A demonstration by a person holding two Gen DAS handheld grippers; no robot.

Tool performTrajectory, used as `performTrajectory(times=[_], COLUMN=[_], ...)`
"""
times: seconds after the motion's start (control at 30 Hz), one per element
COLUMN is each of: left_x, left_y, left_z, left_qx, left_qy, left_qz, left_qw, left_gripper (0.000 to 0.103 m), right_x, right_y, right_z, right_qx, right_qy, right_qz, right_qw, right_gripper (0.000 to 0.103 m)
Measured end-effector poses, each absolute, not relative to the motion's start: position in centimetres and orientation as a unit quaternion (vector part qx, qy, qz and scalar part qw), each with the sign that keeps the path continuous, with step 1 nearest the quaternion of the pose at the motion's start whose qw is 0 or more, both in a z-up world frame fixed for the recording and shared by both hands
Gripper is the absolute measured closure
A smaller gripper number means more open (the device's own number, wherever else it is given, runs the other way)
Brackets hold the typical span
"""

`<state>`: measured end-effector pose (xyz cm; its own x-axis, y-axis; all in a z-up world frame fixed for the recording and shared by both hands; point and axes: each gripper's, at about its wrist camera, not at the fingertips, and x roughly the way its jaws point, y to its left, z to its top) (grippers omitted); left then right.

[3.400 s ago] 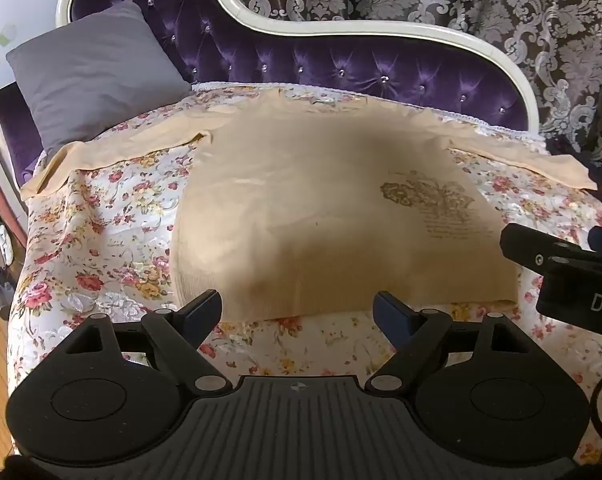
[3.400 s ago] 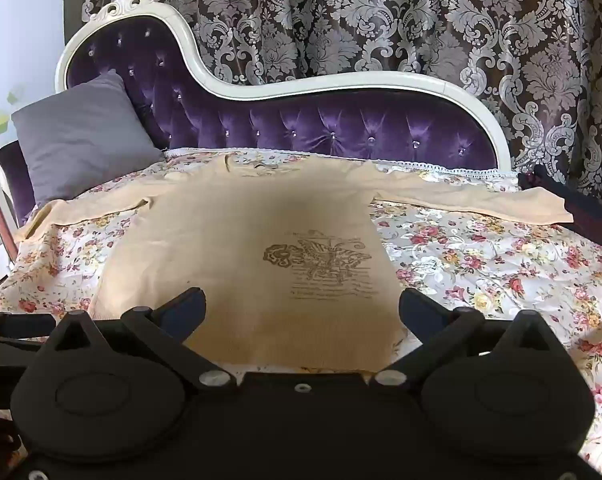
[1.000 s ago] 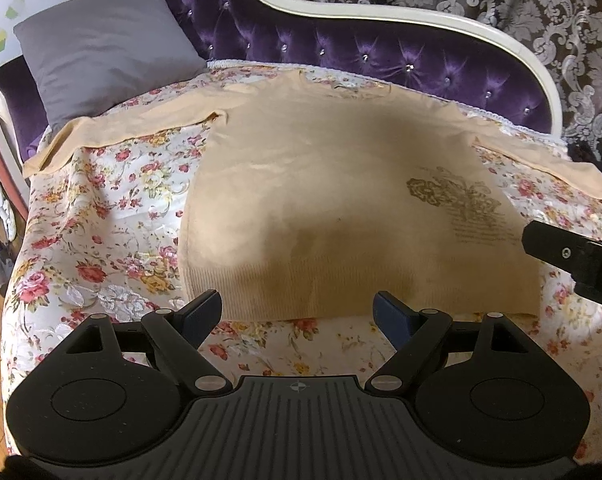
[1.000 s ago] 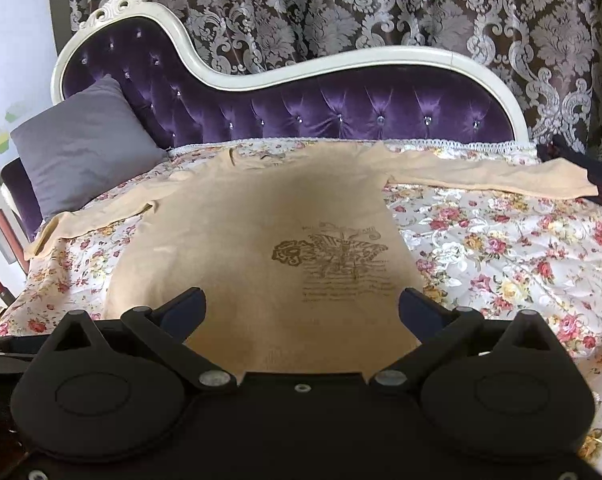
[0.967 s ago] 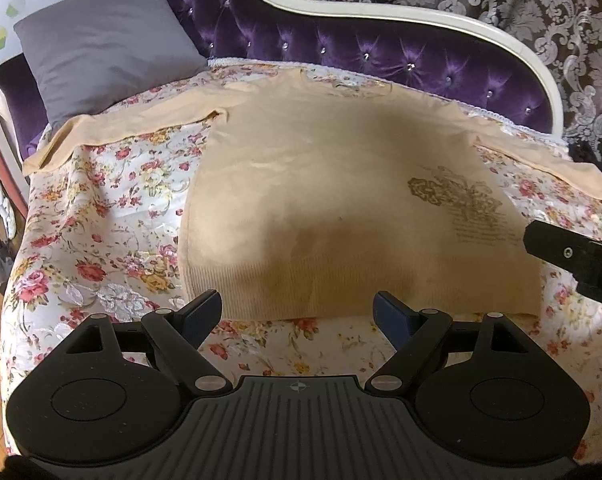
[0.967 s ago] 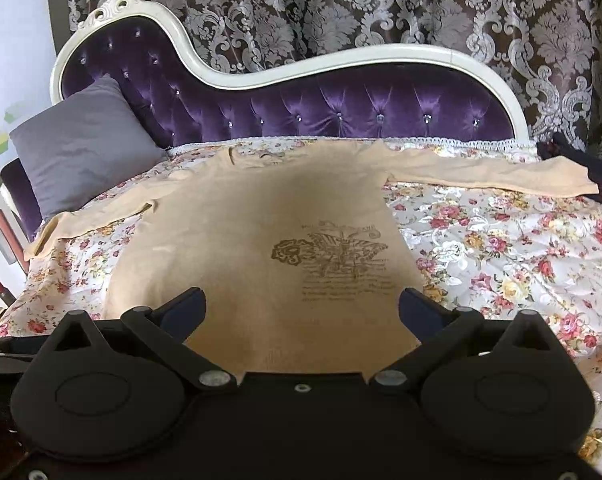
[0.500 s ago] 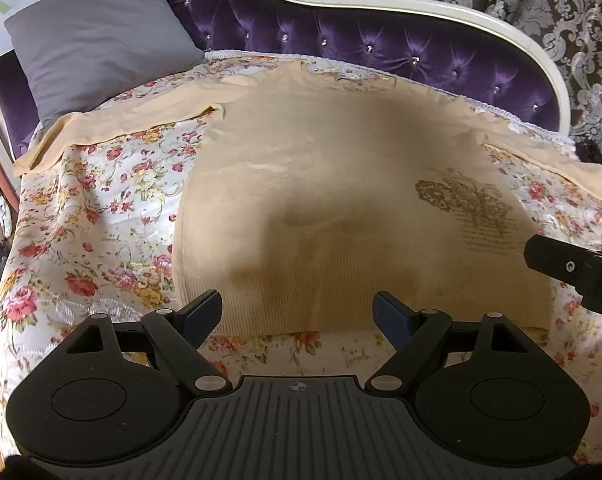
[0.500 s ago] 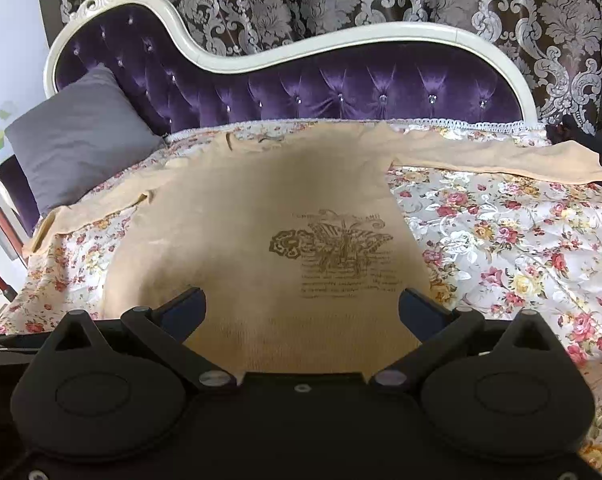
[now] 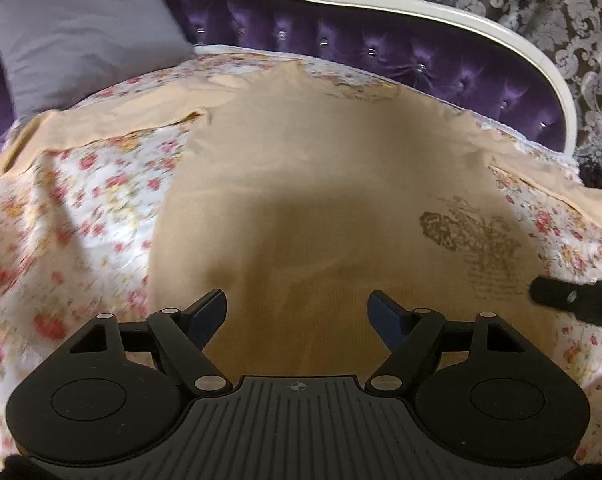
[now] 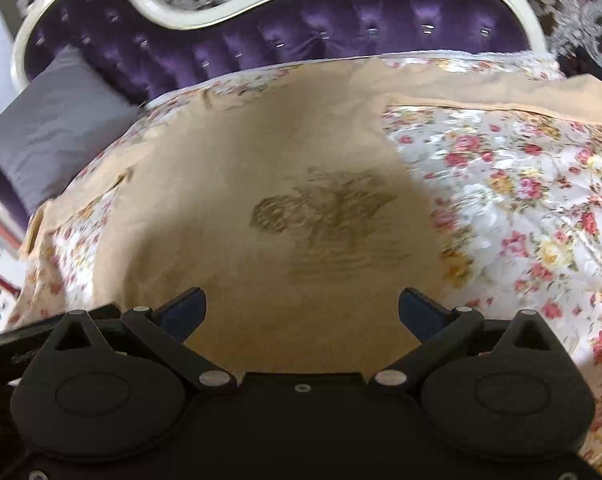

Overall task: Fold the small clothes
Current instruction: 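Reach the right gripper to the sweater sleeve cuff and close on it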

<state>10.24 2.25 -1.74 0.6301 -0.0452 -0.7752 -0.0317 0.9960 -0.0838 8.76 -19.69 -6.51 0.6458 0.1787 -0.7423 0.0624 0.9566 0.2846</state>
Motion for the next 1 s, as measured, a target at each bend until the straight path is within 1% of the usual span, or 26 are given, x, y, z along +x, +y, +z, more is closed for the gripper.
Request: performTrajectory(times=[0.13, 0.27, 0.33, 0.37, 0.4, 0.57, 0.63, 0.87, 0.93, 1.0], left_x=[12.6, 15.3, 16.8, 17.5, 18.1, 21.3, 22.3, 25.2, 25.5, 25.4], left_y=[1.5, 1.3, 1.2, 1.1, 1.1, 1.2, 1.3, 1.0, 0.9, 1.1], left_z=[-1.8, -1.8, -2.0, -2.2, -2.4, -3.3, -3.6, -5.6, -6.3, -6.6], left_qx=[-0.006, 0.007, 0.010, 0.010, 0.010, 0.017, 0.020, 0.042, 0.045, 0.038], left_qy=[0.414, 0.404, 0.403, 0.402, 0.400, 0.401, 0.399, 0.419, 0.428, 0.419], left_qz=[-0.004, -0.002, 0.000, 0.000, 0.003, 0.017, 0.016, 0.018, 0.017, 0.015], left_qw=[0.910, 0.915, 0.915, 0.916, 0.917, 0.916, 0.917, 0.907, 0.903, 0.907], left_gripper=[0.026, 0.026, 0.026, 0.026, 0.026, 0.026, 0.026, 0.026, 0.026, 0.025], right_x=[10.8, 12.8, 13.7, 14.1, 14.5, 16.1, 16.7, 18.9, 19.0, 19.7], right_y=[-23.8, -29.1, -32.0, -33.5, -34.9, -41.3, -43.3, -48.7, -49.6, -50.4], right_z=[-6.8, -7.0, -7.0, -7.0, -7.0, -7.6, -7.9, -10.3, -10.5, -10.6], right_qx=[0.178, 0.197, 0.213, 0.220, 0.227, 0.246, 0.261, 0.318, 0.327, 0.338], right_qy=[0.422, 0.411, 0.400, 0.395, 0.391, 0.370, 0.361, 0.342, 0.321, 0.311], right_qz=[-0.008, -0.062, -0.088, -0.099, -0.111, -0.173, -0.188, -0.212, -0.208, -0.209], right_qw=[0.889, 0.888, 0.887, 0.886, 0.885, 0.879, 0.875, 0.859, 0.864, 0.863], right_gripper=[0.001, 0.001, 0.006, 0.012, 0.014, 0.016, 0.018, 0.018, 0.018, 0.018])
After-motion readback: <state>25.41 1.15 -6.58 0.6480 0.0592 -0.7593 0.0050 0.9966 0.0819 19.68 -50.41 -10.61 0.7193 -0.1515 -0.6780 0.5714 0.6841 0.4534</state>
